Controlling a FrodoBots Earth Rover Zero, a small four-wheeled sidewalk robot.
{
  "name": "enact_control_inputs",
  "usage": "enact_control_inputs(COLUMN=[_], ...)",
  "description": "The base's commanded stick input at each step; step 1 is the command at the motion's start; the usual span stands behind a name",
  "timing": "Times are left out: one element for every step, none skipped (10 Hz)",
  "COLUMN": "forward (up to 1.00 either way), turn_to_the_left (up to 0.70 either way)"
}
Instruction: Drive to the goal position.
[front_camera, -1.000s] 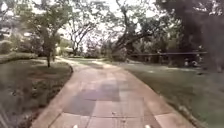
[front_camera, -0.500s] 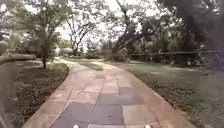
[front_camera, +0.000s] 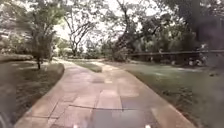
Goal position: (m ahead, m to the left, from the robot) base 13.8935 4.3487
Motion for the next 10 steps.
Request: enact_control_inputs(forward=[1.00,1.00,1.00,1.00,1.00,1.00,1.00,1.00,1.00,1.00], turn_to_the_left=[0.00,0.00,0.00,0.00,0.00,0.00,0.00,0.00,0.00,0.00])
